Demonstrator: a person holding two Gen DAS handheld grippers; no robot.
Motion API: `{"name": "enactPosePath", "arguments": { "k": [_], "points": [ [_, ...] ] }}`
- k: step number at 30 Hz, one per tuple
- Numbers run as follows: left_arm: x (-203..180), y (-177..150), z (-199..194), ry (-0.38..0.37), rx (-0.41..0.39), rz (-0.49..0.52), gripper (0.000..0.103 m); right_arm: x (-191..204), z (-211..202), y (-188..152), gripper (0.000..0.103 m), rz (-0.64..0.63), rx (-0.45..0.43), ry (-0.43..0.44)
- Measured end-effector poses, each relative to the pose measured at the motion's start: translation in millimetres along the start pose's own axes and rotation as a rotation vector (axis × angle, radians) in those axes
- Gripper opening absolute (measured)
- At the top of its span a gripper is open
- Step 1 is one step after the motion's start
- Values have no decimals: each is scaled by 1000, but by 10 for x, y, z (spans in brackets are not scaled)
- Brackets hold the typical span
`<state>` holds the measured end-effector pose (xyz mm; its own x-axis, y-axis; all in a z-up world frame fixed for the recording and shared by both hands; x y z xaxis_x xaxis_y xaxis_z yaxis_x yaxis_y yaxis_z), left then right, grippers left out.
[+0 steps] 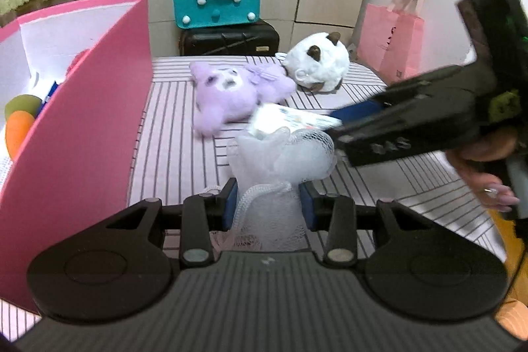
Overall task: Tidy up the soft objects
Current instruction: 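Grasp the white wet-wipes pack with the right tool while the left tool holds the bath puff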
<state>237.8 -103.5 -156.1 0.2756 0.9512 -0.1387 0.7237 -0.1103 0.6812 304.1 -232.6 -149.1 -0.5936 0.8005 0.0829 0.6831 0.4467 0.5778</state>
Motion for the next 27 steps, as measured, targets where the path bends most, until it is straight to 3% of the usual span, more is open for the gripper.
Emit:
{"name": "enactPosePath", "arguments": {
  "k": [8,12,14,15,17,27],
  "points": [
    [29,-17,3,23,-8,-9,38,4,90,-7,57,-119,43,39],
    [16,-23,12,25,-3,-13,38,43,195,53,62,-165,-31,26],
    [16,-25,22,29,1,-11,39,5,217,58,60,-125,-48,45],
    [14,-27,28,29,2,-8,40,-7,203,43,53,-101,-60,48],
    [26,-28,40,27,4,-12,40,9,150,-14,48,-84,-80,18],
    [-14,-61,-29,-17,-2,5,34,132,-191,-368,47,58,-55,-66]
  ]
}}
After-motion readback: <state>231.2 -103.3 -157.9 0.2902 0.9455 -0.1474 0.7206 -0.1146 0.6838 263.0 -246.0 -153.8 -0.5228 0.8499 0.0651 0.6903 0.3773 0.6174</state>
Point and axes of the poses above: each gripper's, at about its wrist camera, not at the fingertips, and z roughly the way its jaws point, x to its left, y to its top, the point moved 6 cm from there along z, roughly the way its jaws point, and after that the axes turned 6 degrees about x, right-handed, at the moved point
